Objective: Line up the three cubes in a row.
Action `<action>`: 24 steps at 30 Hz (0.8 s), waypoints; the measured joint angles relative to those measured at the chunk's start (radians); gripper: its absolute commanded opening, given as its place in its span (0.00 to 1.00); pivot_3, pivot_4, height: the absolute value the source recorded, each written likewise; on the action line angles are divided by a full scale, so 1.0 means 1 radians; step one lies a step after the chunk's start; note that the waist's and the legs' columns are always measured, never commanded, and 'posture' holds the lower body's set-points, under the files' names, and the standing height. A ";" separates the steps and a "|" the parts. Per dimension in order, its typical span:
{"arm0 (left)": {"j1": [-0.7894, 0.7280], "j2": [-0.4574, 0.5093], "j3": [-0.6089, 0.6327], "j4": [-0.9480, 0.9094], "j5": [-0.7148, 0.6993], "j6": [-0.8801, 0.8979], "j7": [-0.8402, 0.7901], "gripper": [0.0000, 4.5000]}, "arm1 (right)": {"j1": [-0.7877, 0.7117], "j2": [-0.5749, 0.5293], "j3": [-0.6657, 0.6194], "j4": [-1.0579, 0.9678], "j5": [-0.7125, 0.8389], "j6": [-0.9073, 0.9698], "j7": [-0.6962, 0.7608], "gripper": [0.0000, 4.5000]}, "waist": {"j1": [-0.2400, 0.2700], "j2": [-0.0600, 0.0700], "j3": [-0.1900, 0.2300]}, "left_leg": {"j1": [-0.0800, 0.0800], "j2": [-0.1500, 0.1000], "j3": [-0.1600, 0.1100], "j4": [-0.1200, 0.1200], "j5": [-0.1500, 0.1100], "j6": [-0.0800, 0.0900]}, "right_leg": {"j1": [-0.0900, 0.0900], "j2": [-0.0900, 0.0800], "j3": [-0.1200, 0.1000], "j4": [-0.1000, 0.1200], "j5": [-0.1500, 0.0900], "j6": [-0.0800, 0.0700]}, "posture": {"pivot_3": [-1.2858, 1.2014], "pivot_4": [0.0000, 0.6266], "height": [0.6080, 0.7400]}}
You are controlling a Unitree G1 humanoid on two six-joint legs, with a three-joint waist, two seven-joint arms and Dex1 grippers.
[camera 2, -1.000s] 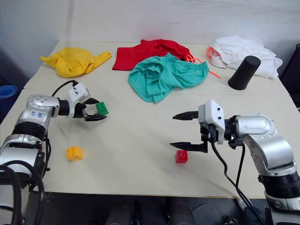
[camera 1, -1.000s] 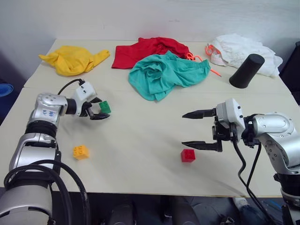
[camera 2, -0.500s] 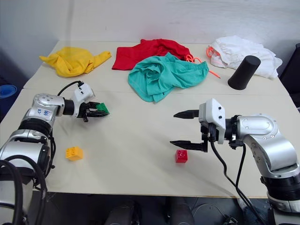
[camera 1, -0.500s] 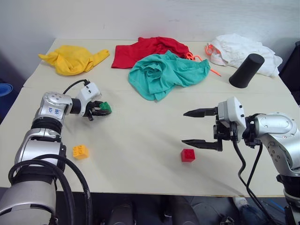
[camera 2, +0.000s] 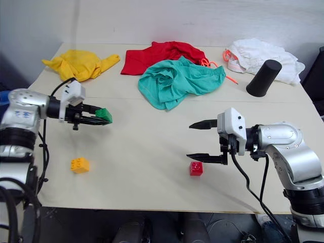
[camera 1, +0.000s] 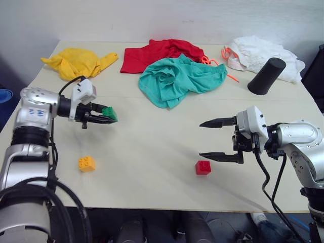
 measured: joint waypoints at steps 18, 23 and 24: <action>0.280 -0.045 -0.243 -0.947 -0.097 0.557 0.371 0.33 | 0.180 -0.101 -0.048 0.098 -0.061 -0.113 0.095 1.00 | 0.005 0.000 0.000 | 0.001 -0.002 -0.002 0.002 0.001 0.001 | 0.002 0.000 0.004 -0.001 0.000 0.000 | 0.52 0.24 1.00; 0.285 -0.087 -0.341 -0.861 -0.025 0.430 0.384 0.33 | 0.217 -0.103 -0.064 0.089 -0.063 -0.122 0.097 1.00 | 0.006 0.000 0.000 | 0.001 -0.002 -0.002 0.002 0.001 0.001 | 0.002 0.000 0.004 -0.002 0.000 0.000 | 0.52 0.24 1.00; 0.286 -0.090 -0.352 -0.850 -0.021 0.413 0.383 0.33 | 0.222 -0.103 -0.070 0.088 -0.063 -0.122 0.097 1.00 | 0.007 0.000 0.000 | 0.001 -0.002 -0.002 0.002 0.001 0.001 | 0.002 0.000 0.004 -0.002 0.000 0.000 | 0.52 0.24 1.00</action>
